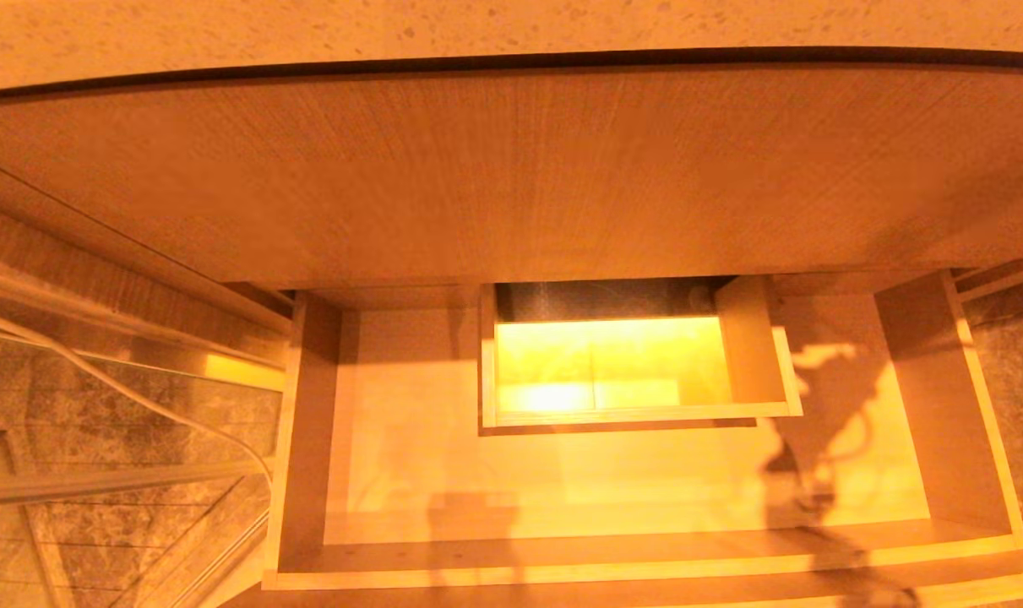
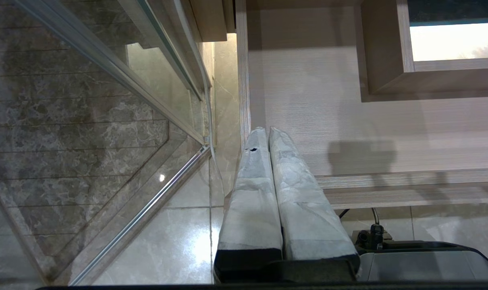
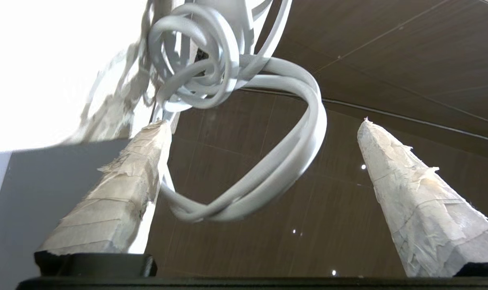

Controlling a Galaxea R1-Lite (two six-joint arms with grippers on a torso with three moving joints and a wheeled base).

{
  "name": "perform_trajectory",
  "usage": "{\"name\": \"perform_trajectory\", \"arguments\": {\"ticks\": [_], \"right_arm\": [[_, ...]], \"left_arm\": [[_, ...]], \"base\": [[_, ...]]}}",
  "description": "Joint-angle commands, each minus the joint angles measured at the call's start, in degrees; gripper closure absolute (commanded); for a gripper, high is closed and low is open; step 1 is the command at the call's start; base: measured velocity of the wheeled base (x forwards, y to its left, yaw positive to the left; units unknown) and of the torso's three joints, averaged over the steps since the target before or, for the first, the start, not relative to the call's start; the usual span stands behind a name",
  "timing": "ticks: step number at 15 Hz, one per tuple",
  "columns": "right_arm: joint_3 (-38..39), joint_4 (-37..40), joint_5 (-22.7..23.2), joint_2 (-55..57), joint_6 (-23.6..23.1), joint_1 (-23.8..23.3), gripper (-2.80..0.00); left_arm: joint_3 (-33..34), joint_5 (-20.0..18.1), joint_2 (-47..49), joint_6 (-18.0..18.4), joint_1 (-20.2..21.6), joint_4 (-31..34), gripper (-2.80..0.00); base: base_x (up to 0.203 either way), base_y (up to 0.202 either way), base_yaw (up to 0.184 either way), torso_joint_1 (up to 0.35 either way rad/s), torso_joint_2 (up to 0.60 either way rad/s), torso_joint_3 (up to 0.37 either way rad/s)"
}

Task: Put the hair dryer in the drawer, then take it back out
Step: Pick up the hairdryer

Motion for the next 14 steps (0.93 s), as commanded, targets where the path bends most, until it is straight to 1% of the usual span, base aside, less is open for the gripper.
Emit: {"name": "perform_trajectory", "arguments": {"ticks": [1,5,7,8,14], "right_arm": [[0.25,-0.91,-0.17,2.06,-0.50,0.00,-2.80],[0.10,-3.30,-0.17,4.55,1.48,0.00,-2.80],[0.51,-4.73,-0.08,4.79,1.48,0.00,-2.80],[0.48,-4.65,-0.03,4.93,1.42,0.00,0.00],[0.66,-4.58,0.36,4.44,2.28,0.09,0.00]], "left_arm": [[0.00,0.01,0.00,-0.02,0.00,0.01,0.00],[0.00,0.01,0.00,-0.02,0.00,0.01,0.00],[0.00,0.01,0.00,-0.02,0.00,0.01,0.00],[0.00,0.01,0.00,-0.02,0.00,0.01,0.00],[0.00,0.01,0.00,-0.02,0.00,0.01,0.00]], "base": [[0.000,0.000,0.000,0.000,0.00,0.000],[0.000,0.000,0.000,0.000,0.00,0.000],[0.000,0.000,0.000,0.000,0.00,0.000],[0.000,0.000,0.000,0.000,0.00,0.000],[0.000,0.000,0.000,0.000,0.00,0.000]]}}
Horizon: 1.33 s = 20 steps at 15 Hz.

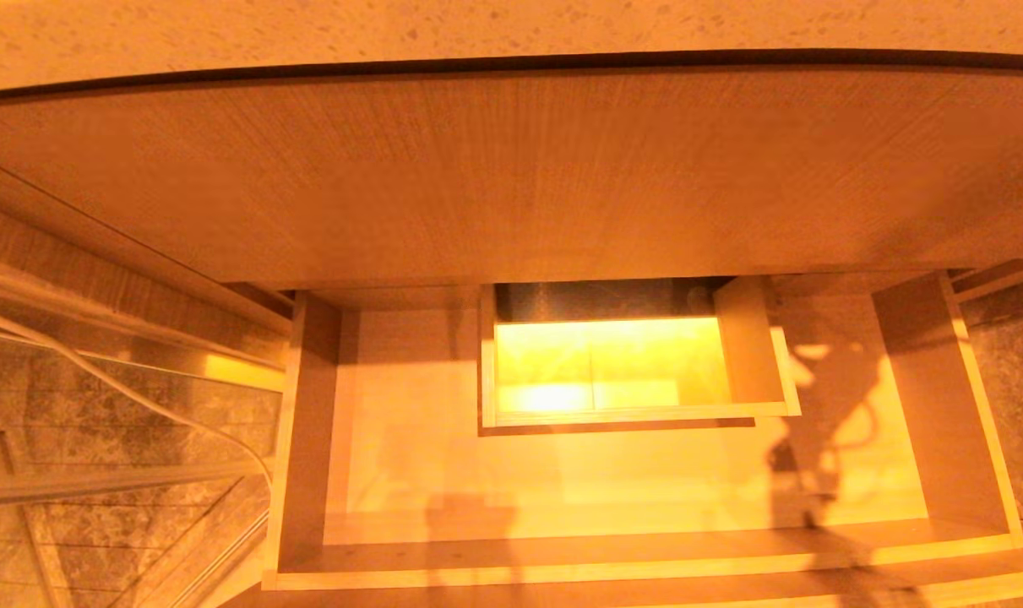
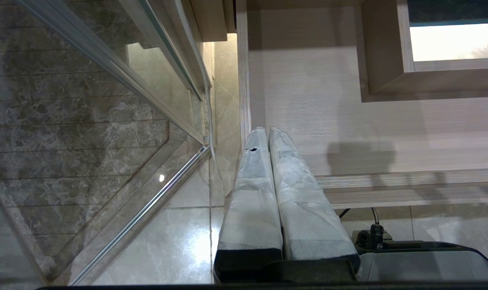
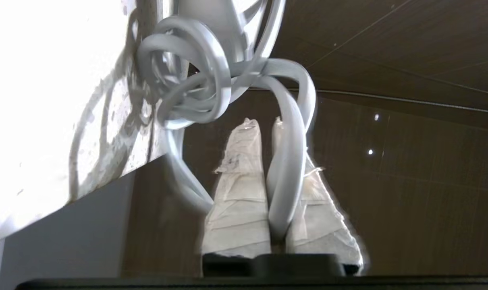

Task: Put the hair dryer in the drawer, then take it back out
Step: Pick up the hairdryer

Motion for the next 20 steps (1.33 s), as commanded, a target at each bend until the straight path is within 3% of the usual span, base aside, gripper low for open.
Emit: {"name": "perform_trajectory", "arguments": {"ticks": [1,12,20], "right_arm": [[0.07,0.10,-0.08,-0.75,-0.54,0.19,0.00],[0.82,3.00,0.01,-14.75,-0.54,4.98,0.00],[1.97,4.05,-0.07,-25.62,-0.27,5.45,0.00]], "left_arm": [[0.00,0.01,0.00,-0.04,0.00,-0.02,0.00],[0.00,0.01,0.00,-0.04,0.00,-0.02,0.00],[0.00,0.01,0.00,-0.04,0.00,-0.02,0.00]], "base": [[0.000,0.000,0.000,0.000,0.00,0.000],[0.000,0.000,0.000,0.000,0.00,0.000],[0.000,0.000,0.000,0.000,0.00,0.000]]}}
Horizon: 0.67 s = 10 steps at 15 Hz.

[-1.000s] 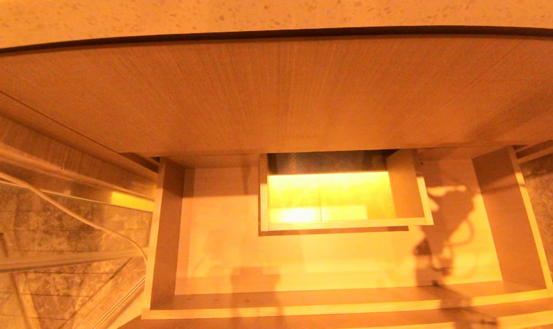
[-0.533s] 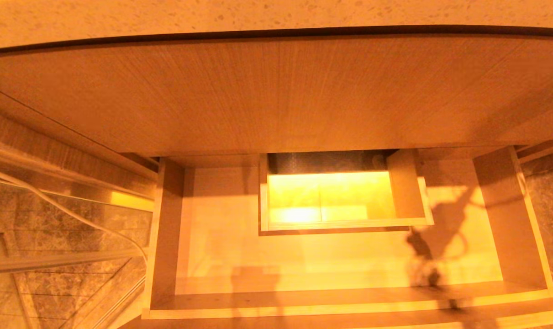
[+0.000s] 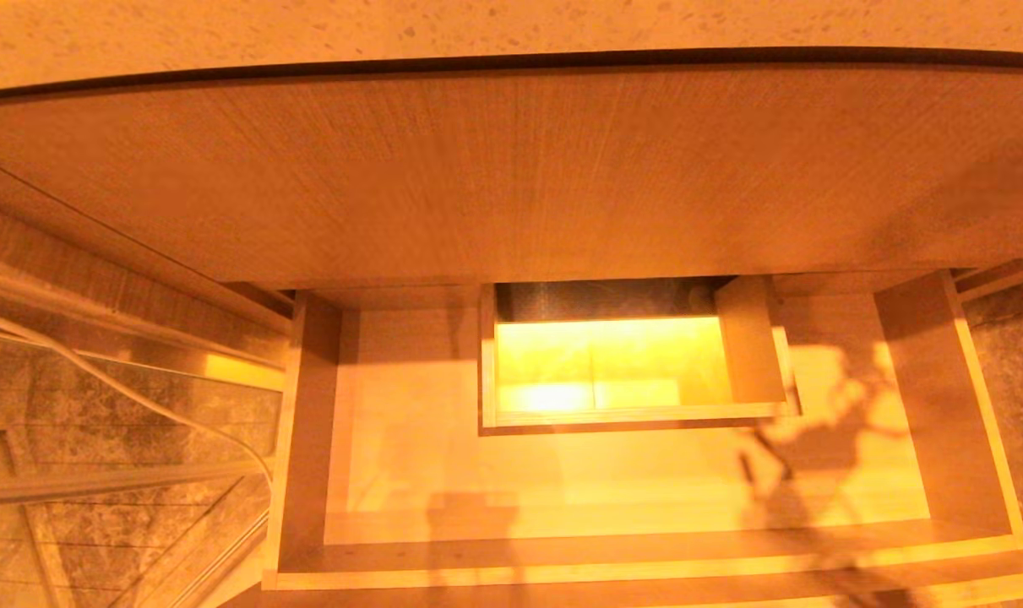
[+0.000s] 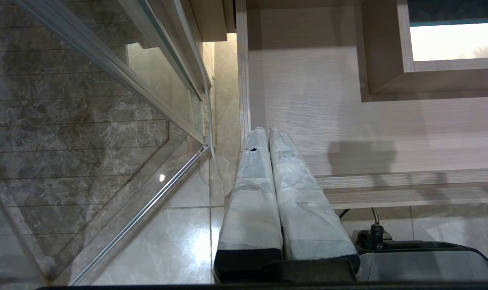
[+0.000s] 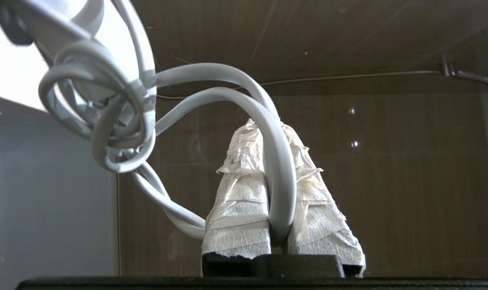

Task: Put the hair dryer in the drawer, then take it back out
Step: Pick up the hairdryer, then put it into the drawer

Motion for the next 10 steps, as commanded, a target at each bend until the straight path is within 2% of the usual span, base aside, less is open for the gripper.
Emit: {"name": "perform_trajectory", "arguments": {"ticks": [1,4,7,10], "right_arm": [[0.20,0.39,-0.18,-4.53,-0.45,0.05,0.00],[0.36,2.80,-0.28,-10.16,0.28,0.06,0.00],[1.92,6.40,-0.10,-16.43,3.63,0.71,0.00],[3.22,9.99,-0.07,-21.53,4.19,1.03,0.00]], "left_arm": [[0.00,0.01,0.00,0.00,0.00,-0.02,0.00],[0.00,0.01,0.00,0.00,0.00,-0.02,0.00],[0.00,0.01,0.00,0.00,0.00,-0.02,0.00],[0.00,0.01,0.00,0.00,0.00,-0.02,0.00]], "base": [[0.000,0.000,0.000,0.000,0.00,0.000],[0.000,0.000,0.000,0.000,0.00,0.000],[0.000,0.000,0.000,0.000,0.00,0.000],[0.000,0.000,0.000,0.000,0.00,0.000]]}}
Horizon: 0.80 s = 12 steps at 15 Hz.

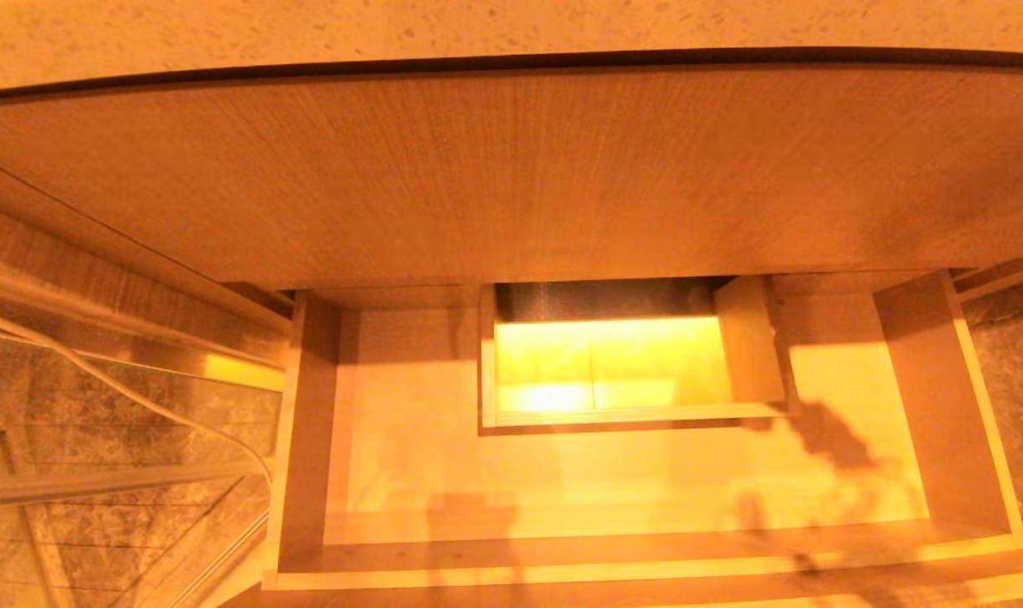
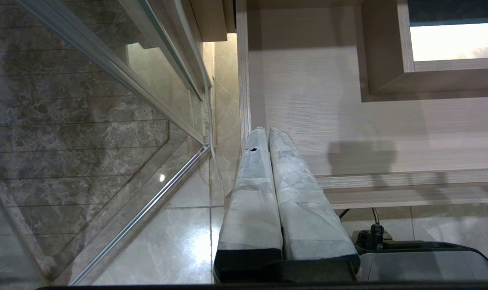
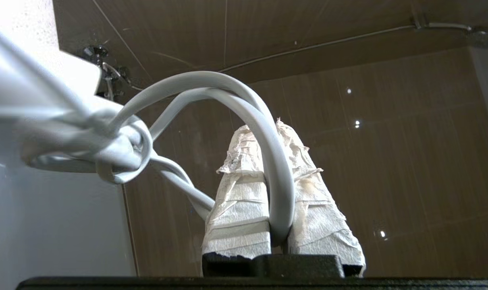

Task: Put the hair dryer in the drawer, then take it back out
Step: Put it into the drawer

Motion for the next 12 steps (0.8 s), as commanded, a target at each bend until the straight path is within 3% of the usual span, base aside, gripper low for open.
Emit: {"name": "perform_trajectory", "arguments": {"ticks": [1,8,12], "right_arm": [[0.98,0.31,-0.05,-5.35,-0.44,0.19,0.00],[1.35,9.43,0.99,-9.91,-0.34,0.31,0.00],[1.30,20.43,0.47,-10.52,0.11,1.81,0.00]], "left_arm": [[0.00,0.00,0.00,-0.02,0.00,-0.02,0.00],[0.00,0.00,0.00,-0.02,0.00,-0.02,0.00],[0.00,0.00,0.00,-0.02,0.00,-0.02,0.00]], "base": [[0.000,0.000,0.000,0.000,0.00,0.000],[0.000,0.000,0.000,0.000,0.00,0.000],[0.000,0.000,0.000,0.000,0.00,0.000]]}}
